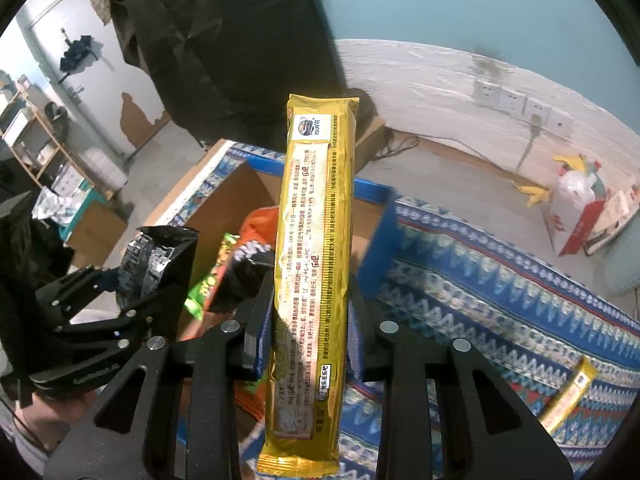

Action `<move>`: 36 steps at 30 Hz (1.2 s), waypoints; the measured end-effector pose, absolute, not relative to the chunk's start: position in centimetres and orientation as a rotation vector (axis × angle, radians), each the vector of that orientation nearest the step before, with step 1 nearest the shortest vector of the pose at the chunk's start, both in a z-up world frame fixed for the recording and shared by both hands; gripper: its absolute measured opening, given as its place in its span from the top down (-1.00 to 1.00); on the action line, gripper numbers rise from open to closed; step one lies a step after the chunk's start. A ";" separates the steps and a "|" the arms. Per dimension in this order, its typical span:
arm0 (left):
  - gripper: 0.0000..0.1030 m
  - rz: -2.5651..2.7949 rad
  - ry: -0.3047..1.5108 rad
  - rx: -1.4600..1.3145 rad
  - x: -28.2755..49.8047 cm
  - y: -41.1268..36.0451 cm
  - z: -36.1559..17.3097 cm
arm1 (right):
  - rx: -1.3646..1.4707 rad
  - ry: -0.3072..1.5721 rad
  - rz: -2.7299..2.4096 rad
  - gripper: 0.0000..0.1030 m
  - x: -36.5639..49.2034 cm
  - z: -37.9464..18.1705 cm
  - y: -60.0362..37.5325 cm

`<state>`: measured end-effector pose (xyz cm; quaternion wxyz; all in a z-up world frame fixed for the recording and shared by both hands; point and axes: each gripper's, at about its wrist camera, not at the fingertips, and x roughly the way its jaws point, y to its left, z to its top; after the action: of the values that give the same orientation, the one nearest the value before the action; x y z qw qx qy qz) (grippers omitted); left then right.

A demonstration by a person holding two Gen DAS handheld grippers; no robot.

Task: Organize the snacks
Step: 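Lift both items and carry them over the cardboard box, then open left tool to drop black bag while right tool drops yellow bar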

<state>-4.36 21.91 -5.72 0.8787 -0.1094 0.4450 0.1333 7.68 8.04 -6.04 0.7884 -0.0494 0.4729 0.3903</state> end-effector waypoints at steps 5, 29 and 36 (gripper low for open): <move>-0.14 0.301 0.938 -0.257 -4.6 23.4 -6.1 | -0.092 1.040 0.865 0.44 7.7 -6.6 9.9; -0.33 0.347 0.946 -0.280 -5.0 25.4 -6.3 | -0.073 1.104 0.896 0.36 6.7 -8.3 13.6; -0.33 0.317 0.932 -0.272 -5.0 24.5 -5.9 | -0.109 1.064 0.865 0.15 6.1 -7.2 12.9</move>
<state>-4.97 24.51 -5.91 0.8724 -0.1300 0.4461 0.1519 6.15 12.87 -7.17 0.7728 -0.0504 0.4909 0.3991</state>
